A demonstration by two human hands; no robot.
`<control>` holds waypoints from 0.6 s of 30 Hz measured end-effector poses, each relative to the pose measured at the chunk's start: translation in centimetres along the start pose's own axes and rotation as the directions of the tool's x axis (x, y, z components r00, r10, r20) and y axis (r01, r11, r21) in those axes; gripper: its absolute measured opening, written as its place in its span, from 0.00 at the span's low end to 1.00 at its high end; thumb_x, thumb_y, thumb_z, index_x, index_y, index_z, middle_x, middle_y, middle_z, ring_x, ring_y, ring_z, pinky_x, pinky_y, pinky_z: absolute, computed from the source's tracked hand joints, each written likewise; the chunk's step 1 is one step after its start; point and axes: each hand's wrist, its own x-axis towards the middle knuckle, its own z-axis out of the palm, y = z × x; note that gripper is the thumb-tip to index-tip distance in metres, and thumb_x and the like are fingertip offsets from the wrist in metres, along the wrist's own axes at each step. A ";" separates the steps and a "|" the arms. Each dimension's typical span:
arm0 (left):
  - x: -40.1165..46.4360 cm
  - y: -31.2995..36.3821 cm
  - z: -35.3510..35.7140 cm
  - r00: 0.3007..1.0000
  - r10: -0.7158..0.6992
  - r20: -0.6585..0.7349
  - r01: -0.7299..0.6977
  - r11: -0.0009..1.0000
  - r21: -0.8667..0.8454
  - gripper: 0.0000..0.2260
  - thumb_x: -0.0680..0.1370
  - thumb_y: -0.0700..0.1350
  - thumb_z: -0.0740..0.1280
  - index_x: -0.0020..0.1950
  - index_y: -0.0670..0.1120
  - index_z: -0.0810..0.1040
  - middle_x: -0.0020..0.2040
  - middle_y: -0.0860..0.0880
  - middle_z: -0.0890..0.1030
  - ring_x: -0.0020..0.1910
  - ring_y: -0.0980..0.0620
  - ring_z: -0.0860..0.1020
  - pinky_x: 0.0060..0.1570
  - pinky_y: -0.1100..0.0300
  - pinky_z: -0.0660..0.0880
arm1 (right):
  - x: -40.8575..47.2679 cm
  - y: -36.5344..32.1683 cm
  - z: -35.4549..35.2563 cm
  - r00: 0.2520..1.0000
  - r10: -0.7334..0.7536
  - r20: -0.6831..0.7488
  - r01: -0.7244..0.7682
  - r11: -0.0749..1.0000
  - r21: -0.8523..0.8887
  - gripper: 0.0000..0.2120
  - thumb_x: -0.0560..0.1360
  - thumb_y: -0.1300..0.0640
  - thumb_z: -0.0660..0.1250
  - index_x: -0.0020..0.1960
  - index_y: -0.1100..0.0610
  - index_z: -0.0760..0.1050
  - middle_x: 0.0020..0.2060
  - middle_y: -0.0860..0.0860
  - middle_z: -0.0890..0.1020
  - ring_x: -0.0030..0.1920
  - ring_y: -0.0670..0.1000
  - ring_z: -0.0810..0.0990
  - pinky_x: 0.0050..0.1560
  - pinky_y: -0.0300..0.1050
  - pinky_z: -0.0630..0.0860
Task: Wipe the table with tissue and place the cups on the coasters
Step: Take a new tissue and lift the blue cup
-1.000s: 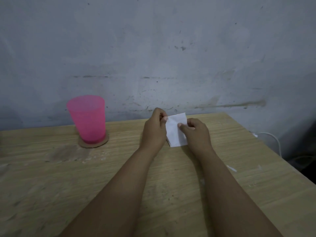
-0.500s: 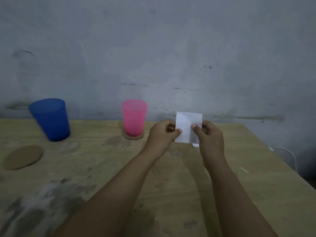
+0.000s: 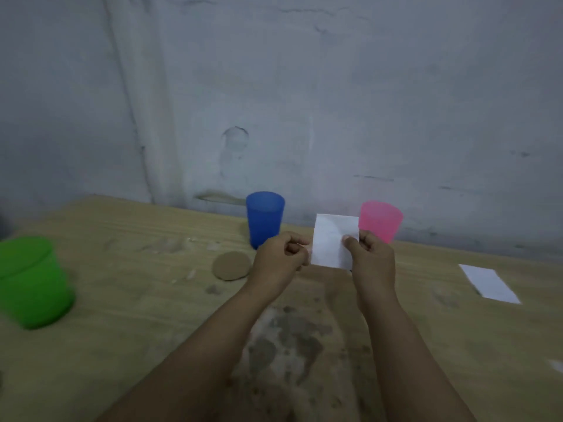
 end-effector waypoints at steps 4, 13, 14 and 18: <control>0.4 -2.8 -4.1 0.997 -0.015 -0.078 0.021 0.997 0.077 0.07 0.74 0.42 0.69 0.45 0.54 0.79 0.41 0.53 0.82 0.41 0.56 0.80 0.42 0.61 0.78 | 0.0 1.6 4.6 0.995 0.089 -0.043 -0.093 0.991 -0.100 0.07 0.75 0.63 0.62 0.41 0.61 0.78 0.36 0.53 0.79 0.36 0.50 0.74 0.36 0.45 0.69; 3.4 -7.0 -8.7 0.970 0.034 -0.239 0.018 0.978 0.210 0.08 0.70 0.53 0.73 0.36 0.54 0.76 0.34 0.55 0.78 0.34 0.61 0.75 0.31 0.71 0.70 | 1.0 4.0 9.5 0.931 0.216 -0.293 -0.217 0.976 0.029 0.08 0.73 0.65 0.61 0.36 0.61 0.69 0.30 0.51 0.68 0.30 0.46 0.64 0.31 0.40 0.60; 3.9 -7.3 -8.9 0.971 0.032 -0.236 0.018 0.977 0.210 0.10 0.68 0.56 0.73 0.37 0.53 0.75 0.34 0.54 0.77 0.34 0.60 0.75 0.30 0.69 0.70 | 1.2 4.1 9.6 0.932 0.202 -0.303 -0.200 0.979 0.037 0.07 0.74 0.65 0.61 0.37 0.61 0.71 0.30 0.50 0.68 0.30 0.46 0.65 0.31 0.39 0.60; 6.0 -7.5 -8.9 0.977 0.031 -0.209 0.014 0.978 0.210 0.19 0.62 0.64 0.73 0.44 0.54 0.74 0.41 0.57 0.76 0.40 0.63 0.74 0.34 0.67 0.67 | 1.8 4.5 10.1 0.951 0.111 -0.288 -0.105 0.994 0.037 0.11 0.76 0.63 0.62 0.35 0.65 0.72 0.30 0.52 0.71 0.32 0.46 0.69 0.30 0.36 0.65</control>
